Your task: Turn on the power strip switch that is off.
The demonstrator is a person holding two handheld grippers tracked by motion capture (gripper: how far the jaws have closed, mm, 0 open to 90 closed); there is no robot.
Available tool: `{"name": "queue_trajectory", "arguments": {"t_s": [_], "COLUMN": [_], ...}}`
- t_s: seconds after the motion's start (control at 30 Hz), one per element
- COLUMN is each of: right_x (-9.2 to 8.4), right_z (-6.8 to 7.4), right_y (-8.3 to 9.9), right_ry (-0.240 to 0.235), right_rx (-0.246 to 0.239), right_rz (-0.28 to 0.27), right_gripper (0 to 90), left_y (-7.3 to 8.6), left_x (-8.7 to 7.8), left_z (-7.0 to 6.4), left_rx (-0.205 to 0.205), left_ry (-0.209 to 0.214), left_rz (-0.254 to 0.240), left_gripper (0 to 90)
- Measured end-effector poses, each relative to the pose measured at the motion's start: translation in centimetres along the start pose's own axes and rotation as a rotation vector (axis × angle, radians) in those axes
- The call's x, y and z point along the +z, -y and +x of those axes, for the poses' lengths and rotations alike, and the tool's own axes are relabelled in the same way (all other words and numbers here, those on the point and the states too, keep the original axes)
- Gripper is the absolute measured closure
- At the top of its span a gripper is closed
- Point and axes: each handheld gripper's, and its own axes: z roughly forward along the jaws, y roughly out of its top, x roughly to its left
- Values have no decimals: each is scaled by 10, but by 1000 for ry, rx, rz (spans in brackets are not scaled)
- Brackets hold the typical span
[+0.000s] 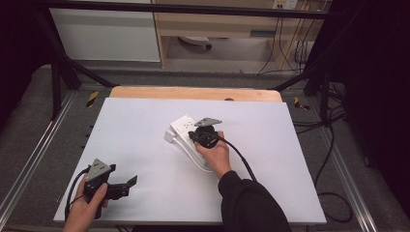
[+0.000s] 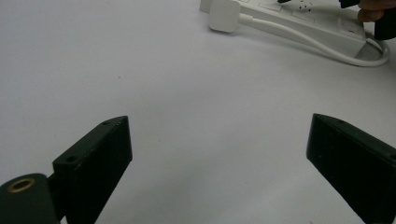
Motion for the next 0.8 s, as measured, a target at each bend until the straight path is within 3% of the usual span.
{"name": "queue_trajectory", "arguments": {"t_s": [0.8], "right_x": [1], "right_z": [6], "right_y": [1], "right_ry": [-15], "right_rx": [-8], "right_rz": [0], "right_gripper": [900], "left_y": [0], "left_x": [0], "left_z": [0], "left_rx": [0], "left_ry": [1], "left_rz": [0], "left_gripper": [69]}}
